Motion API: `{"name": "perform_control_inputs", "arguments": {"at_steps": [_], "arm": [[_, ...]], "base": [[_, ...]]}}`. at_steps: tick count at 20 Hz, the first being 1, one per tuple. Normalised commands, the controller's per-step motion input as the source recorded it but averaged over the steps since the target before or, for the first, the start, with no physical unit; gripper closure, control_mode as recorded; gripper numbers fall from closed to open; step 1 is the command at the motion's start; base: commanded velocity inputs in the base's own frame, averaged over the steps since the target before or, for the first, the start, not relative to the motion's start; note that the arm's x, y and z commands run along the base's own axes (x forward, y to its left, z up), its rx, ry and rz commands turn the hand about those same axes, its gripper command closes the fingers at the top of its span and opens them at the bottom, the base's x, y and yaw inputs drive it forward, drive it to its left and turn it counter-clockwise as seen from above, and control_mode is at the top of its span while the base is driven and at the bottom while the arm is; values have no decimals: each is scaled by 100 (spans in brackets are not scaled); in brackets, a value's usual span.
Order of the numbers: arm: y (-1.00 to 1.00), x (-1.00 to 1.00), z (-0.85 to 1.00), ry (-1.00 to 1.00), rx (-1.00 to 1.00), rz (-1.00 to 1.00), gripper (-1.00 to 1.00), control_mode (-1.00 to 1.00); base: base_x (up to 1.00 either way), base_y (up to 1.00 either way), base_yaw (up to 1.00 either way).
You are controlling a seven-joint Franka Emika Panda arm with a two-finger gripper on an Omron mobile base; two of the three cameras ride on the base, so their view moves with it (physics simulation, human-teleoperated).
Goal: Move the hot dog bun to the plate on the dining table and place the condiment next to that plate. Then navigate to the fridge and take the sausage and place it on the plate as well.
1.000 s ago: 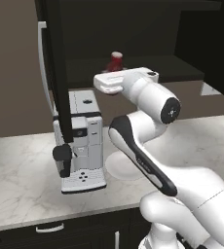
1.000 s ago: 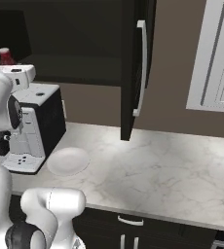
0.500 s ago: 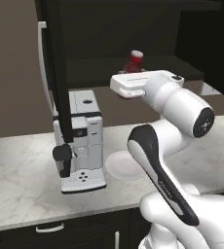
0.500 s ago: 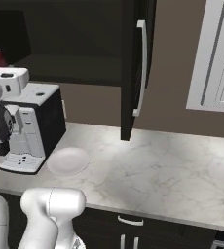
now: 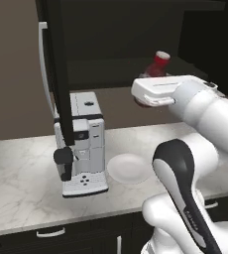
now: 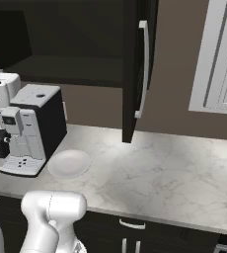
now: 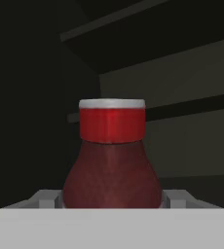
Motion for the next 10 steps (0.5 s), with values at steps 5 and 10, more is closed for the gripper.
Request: {"name": "perform_control_inputs", "arguments": {"at_steps": [5, 10], "arm": [[-10, -23, 4, 1, 1, 0, 100, 100], [0, 0, 0, 0, 0, 0, 100, 100]], "base": [[-38, -18, 1], [-65, -14, 14]]}}
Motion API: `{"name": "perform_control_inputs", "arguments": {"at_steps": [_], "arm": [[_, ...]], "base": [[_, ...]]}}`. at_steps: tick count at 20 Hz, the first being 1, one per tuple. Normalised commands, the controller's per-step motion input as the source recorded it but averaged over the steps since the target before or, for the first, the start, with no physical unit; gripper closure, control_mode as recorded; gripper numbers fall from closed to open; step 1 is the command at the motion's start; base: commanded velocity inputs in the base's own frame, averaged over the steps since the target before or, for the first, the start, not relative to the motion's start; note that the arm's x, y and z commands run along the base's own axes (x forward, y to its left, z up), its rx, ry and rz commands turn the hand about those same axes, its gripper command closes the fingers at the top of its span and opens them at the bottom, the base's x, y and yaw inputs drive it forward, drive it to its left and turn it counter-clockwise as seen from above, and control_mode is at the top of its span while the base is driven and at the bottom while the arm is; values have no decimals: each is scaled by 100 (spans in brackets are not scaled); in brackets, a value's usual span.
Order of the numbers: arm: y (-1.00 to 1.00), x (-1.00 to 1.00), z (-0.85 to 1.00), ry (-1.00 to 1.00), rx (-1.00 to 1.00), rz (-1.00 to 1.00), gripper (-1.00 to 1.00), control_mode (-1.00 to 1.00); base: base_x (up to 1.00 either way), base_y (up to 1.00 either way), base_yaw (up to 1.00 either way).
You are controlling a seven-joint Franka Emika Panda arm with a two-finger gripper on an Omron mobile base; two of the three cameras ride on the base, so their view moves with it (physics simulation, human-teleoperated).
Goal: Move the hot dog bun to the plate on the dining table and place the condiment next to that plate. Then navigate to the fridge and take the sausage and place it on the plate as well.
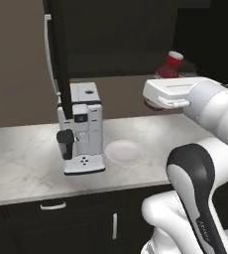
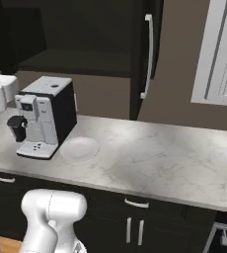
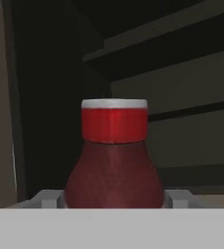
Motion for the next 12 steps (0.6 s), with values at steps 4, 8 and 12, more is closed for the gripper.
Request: {"name": "perform_control_inputs", "arguments": {"at_steps": [4, 8, 12], "arm": [[0, 0, 0, 0, 0, 0, 100, 100], [0, 0, 0, 0, 0, 0, 100, 100], [0, 0, 0, 0, 0, 0, 100, 100]], "base": [[-69, -12, 33], [-73, -17, 45], [-76, -14, 55]]}}
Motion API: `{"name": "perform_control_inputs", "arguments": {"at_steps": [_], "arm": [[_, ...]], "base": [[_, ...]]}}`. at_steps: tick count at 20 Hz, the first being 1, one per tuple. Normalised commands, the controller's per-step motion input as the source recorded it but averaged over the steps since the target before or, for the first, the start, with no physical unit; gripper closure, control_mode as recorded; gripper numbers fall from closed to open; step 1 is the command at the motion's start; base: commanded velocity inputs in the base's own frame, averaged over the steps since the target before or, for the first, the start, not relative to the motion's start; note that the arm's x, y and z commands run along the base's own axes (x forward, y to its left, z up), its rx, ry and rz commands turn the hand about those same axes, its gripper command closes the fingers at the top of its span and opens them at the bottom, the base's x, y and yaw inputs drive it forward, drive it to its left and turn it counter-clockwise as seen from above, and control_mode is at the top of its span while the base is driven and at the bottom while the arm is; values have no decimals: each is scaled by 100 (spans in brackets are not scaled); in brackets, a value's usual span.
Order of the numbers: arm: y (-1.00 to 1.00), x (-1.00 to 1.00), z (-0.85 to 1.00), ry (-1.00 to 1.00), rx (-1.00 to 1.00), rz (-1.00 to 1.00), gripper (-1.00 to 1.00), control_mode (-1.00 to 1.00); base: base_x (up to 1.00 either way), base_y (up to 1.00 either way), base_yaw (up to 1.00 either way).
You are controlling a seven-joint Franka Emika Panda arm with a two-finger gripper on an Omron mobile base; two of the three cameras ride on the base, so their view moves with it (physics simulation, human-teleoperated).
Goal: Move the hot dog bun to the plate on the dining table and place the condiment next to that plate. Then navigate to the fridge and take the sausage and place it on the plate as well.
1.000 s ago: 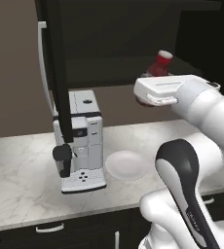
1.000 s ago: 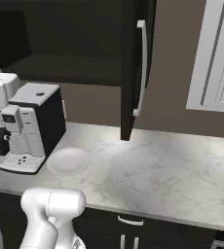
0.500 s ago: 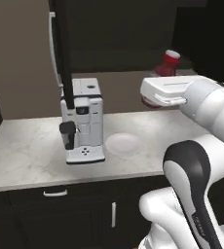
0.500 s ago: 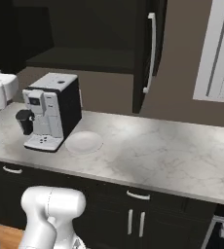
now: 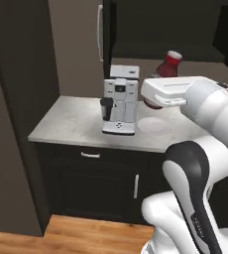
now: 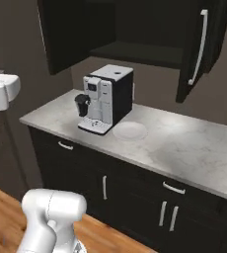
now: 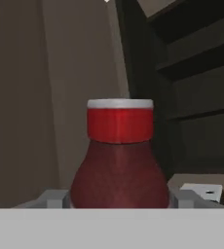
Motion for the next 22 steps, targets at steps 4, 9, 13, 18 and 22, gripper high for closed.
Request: {"name": "perform_control_inputs", "arguments": {"at_steps": [4, 9, 13, 18, 22], "arm": [[0, 0, 0, 0, 0, 0, 100, 100], [0, 0, 0, 0, 0, 0, 100, 100], [0, 0, 0, 0, 0, 0, 100, 100], [0, 0, 0, 0, 0, 0, 100, 100], [0, 0, 0, 0, 0, 0, 100, 100]], "base": [[-80, -3, 59], [-69, 0, 61], [-62, 9, 61], [-58, 17, 62], [-66, 29, 55]]}}
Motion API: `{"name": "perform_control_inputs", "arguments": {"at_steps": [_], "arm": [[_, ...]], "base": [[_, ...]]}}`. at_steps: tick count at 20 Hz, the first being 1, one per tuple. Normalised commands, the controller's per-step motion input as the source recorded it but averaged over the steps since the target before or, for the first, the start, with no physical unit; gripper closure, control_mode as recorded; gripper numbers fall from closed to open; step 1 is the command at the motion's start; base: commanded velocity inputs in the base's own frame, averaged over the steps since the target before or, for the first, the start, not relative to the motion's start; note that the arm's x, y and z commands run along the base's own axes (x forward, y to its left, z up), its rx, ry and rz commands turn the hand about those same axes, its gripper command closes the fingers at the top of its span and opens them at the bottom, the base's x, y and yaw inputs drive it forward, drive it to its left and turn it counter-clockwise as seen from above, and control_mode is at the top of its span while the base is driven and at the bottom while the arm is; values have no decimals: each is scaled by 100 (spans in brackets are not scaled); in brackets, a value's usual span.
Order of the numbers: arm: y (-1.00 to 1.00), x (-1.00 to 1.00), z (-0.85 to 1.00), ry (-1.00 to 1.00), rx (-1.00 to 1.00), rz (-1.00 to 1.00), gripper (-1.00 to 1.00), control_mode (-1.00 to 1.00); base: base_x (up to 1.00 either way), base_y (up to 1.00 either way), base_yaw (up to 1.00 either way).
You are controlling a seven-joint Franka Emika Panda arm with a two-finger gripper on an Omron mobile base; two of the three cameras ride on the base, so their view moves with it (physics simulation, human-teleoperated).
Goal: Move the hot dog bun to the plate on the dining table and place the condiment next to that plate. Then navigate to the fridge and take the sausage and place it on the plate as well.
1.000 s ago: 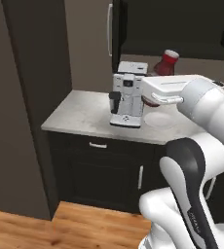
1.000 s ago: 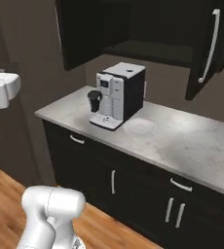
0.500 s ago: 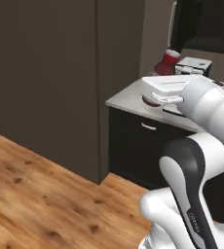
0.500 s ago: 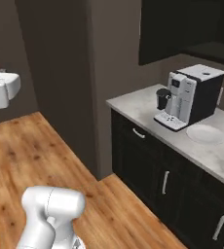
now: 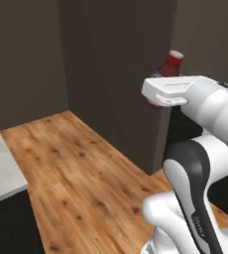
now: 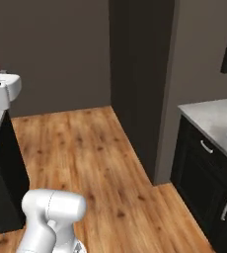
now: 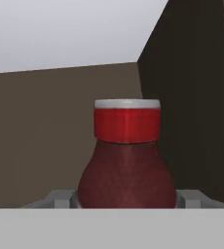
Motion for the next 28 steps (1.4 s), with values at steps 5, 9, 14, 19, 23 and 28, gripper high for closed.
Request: {"name": "perform_control_inputs", "arguments": {"at_steps": [5, 9, 14, 19, 23, 28], "arm": [[0, 0, 0, 0, 0, 0, 100, 100], [0, 0, 0, 0, 0, 0, 100, 100], [0, 0, 0, 0, 0, 0, 100, 100], [0, 0, 0, 0, 0, 0, 100, 100], [0, 0, 0, 0, 0, 0, 100, 100], [0, 0, 0, 0, 0, 0, 100, 100]], "base": [[-26, 50, 50], [25, 69, 41], [52, 79, 29], [73, 77, 9], [77, 76, 0], [10, 99, -10]]}}
